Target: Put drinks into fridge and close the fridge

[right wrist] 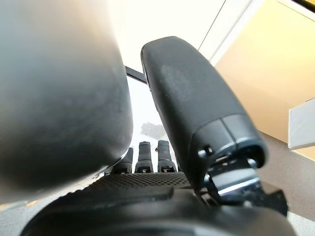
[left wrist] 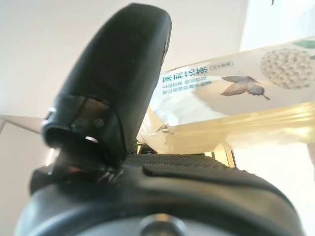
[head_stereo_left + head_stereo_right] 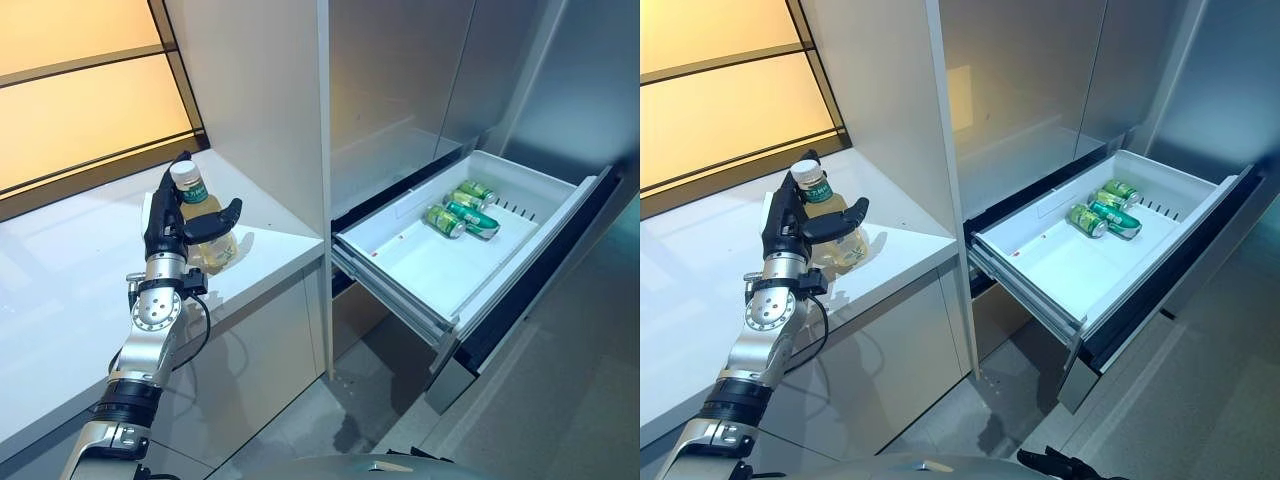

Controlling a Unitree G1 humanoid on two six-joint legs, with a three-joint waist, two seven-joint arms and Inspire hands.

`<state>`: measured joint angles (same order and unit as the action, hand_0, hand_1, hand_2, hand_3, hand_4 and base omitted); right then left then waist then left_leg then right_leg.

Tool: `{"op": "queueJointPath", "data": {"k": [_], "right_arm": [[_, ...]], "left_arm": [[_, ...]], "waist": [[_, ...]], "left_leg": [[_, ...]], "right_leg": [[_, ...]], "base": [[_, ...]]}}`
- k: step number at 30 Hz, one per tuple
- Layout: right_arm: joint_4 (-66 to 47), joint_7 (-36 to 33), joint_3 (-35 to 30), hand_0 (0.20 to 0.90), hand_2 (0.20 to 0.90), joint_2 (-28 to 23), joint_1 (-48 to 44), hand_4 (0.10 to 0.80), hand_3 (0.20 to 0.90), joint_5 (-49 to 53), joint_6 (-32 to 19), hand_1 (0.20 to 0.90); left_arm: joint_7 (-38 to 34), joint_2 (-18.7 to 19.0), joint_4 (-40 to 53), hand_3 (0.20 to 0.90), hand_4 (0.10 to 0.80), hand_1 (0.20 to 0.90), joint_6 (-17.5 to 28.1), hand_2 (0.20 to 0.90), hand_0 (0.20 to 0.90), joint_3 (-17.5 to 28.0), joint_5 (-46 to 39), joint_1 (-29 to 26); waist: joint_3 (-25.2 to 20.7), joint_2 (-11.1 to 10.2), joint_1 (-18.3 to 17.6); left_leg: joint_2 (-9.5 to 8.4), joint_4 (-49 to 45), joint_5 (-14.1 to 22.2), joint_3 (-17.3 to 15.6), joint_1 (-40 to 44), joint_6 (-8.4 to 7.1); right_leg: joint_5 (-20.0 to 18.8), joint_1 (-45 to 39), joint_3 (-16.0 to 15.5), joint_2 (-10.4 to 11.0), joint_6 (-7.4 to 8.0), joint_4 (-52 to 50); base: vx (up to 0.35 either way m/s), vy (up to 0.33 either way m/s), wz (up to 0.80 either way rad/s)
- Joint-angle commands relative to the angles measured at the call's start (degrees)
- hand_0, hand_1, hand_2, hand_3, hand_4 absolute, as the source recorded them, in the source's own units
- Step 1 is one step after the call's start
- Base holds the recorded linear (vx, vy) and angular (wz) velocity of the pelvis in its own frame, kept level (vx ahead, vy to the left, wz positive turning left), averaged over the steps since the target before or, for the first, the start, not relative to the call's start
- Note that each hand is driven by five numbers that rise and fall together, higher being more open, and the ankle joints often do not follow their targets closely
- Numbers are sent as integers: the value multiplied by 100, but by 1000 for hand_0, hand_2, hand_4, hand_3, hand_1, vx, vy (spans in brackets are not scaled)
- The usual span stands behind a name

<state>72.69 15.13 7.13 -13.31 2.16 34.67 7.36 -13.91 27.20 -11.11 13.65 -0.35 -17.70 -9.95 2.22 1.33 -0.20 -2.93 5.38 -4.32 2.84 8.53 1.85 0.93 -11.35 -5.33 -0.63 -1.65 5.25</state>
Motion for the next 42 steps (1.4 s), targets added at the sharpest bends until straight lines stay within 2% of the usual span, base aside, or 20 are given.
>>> {"op": "queueJointPath", "data": {"k": [1,8,9,10,11,17,20,23,25,26,27,28,31,34,39,42], "right_arm": [[51,98,22,900,900,179,-60,800,900,-110,77,900],[43,104,31,900,900,162,-67,800,900,-136,85,900],[46,101,31,900,900,169,-66,800,900,-140,77,900],[48,101,32,900,900,170,-65,800,900,-140,73,900],[51,104,33,900,900,173,-64,800,900,-144,67,900],[17,191,107,900,900,190,-76,800,900,-211,-35,900],[-112,318,263,900,900,205,-87,800,900,-335,-152,900],[-256,459,514,900,900,223,-121,800,900,-965,-397,900],[-496,432,963,900,900,218,-217,800,900,-1580,-795,900],[-497,429,967,900,900,219,-215,800,900,-1581,-796,900],[-718,554,1242,900,900,215,-269,800,900,-2022,-1046,900],[-887,549,1408,900,900,210,-293,800,900,-2102,-1092,900],[-1697,619,1887,900,900,186,-361,800,900,-2384,-1078,900],[-2187,714,2067,900,900,160,-375,800,900,-2381,-989,900],[-3910,1025,2359,900,900,116,-315,800,900,-1888,-457,900],[-4786,1150,2414,900,900,5,-272,800,900,-1485,-307,900]], "left_arm": [[-184,81,-44,900,800,900,352,900,900,115,293,-588],[-167,27,-122,900,800,900,603,900,900,167,18,-574],[-161,9,-94,373,273,448,609,448,448,181,30,-565],[-163,5,-88,373,273,448,610,448,448,182,38,-561],[-161,-2,-78,200,100,300,617,300,300,182,51,-554],[-160,-14,81,200,100,300,758,300,300,181,-45,-576],[-5,-93,270,200,100,300,1057,300,300,245,-471,-588],[94,-203,640,200,100,300,1321,300,300,311,-739,-596],[77,-297,1187,200,100,300,1411,300,300,291,-729,-656],[73,-299,1196,200,100,300,1405,300,300,295,-723,-649],[100,-330,1475,200,100,300,1519,300,300,262,-717,-693],[105,-357,1619,200,100,300,1549,300,300,240,-661,-710],[162,-412,2177,200,100,300,1551,300,300,89,-644,-763],[277,-411,2388,200,100,300,1574,300,300,29,-670,-784],[835,-433,2881,200,100,300,1564,300,300,-206,-1021,-753],[1197,-451,2986,200,100,300,1528,300,300,-326,-1284,-688]], "waist": [[-92,-70,-8],[-88,-78,-5],[-87,-77,-1],[-87,-77,0],[-87,-77,2],[-90,-80,18],[-86,-84,24],[-83,-102,46],[-67,-130,110],[-67,-130,105],[-57,-149,140],[-50,-160,156],[-23,-196,213],[-9,-215,232],[40,-257,247],[67,-264,214]], "left_leg": [[-178,-38,690,12,200,192],[-169,-38,693,9,201,177],[-169,-38,689,13,197,176],[-170,-38,688,15,195,175],[-171,-38,686,17,194,175],[-182,-38,687,62,189,175],[-186,-38,685,87,185,172],[-184,-38,677,109,175,164],[-183,-38,667,149,156,151],[-183,-38,667,152,157,151],[-180,-38,656,178,146,144],[-176,-38,652,192,146,141],[-176,-38,631,249,127,128],[-181,-38,619,277,116,123],[-178,-38,583,311,85,86],[-179,-38,565,308,76,69]], "right_leg": [[43,258,184,153,320,-411],[41,248,175,149,317,-392],[40,248,173,148,314,-392],[40,248,173,147,313,-391],[38,247,174,146,311,-389],[42,243,175,144,310,-383],[42,237,172,145,304,-375],[40,230,162,144,293,-366],[41,216,124,144,276,-342],[42,213,121,144,276,-341],[46,211,98,147,267,-340],[49,204,82,150,263,-339],[43,190,44,155,255,-319],[37,180,25,155,252,-301],[-22,154,-17,154,274,-219],[-55,147,-21,153,286,-187]], "base": [[0,0,0],[0,0,0],[0,0,0],[0,0,0],[0,0,0],[0,0,0],[0,0,0],[0,0,0],[0,0,0],[-32,-31,2],[-30,-30,3],[-40,-39,4],[-45,-39,5],[-39,-31,5],[-50,-36,7],[-43,-23,3]]}}
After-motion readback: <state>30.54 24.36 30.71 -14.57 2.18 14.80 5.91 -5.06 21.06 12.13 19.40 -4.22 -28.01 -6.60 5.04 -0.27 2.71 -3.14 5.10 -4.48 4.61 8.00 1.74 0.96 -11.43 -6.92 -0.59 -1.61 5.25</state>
